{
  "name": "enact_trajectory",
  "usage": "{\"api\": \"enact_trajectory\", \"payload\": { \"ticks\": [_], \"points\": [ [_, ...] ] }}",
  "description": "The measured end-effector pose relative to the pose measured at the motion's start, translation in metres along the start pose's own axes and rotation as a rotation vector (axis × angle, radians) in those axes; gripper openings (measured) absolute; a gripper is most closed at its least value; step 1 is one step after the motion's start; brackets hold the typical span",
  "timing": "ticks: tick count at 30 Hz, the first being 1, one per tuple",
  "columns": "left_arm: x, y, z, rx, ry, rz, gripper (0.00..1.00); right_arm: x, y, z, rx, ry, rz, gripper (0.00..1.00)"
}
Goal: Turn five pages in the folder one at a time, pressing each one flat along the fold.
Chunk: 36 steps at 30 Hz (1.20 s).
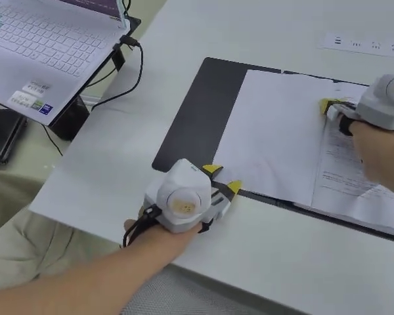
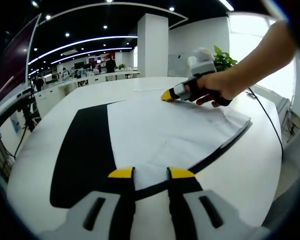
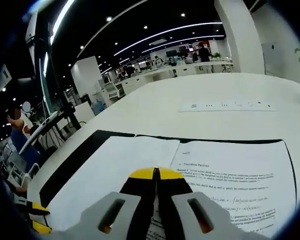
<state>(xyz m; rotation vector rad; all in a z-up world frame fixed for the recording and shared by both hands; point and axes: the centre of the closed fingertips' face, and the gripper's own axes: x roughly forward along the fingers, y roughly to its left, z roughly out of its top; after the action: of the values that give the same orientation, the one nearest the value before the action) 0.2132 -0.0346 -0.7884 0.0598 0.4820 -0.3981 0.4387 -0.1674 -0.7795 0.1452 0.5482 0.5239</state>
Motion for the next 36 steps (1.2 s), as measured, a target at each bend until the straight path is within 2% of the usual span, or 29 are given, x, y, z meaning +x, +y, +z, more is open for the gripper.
{"api": "enact_trajectory", "payload": {
  "ticks": [5, 11, 16, 21, 36],
  "points": [
    [0.001, 0.001, 0.0, -0.009, 0.002, 0.001, 0.24, 0.017, -0.01, 0.008, -0.031, -0.018, -0.013, 0.0],
    [0.002, 0.001, -0.001, -0.007, 0.001, 0.0, 0.24, 0.031, -0.018, 0.017, -0.141, -0.044, -0.036, 0.0],
    [0.003, 0.001, -0.001, -0.01, 0.003, 0.001, 0.24, 0.036, -0.022, 0.02, -0.118, -0.048, -0.061, 0.0],
    [0.003, 0.001, -0.001, -0.015, -0.001, 0.002, 0.24, 0.034, -0.021, 0.018, -0.113, -0.044, -0.066, 0.0],
    [0.003, 0.001, -0.001, -0.015, -0.004, 0.0, 0.24, 0.011, -0.002, 0.003, -0.124, -0.045, -0.034, 0.0]
  ]
}}
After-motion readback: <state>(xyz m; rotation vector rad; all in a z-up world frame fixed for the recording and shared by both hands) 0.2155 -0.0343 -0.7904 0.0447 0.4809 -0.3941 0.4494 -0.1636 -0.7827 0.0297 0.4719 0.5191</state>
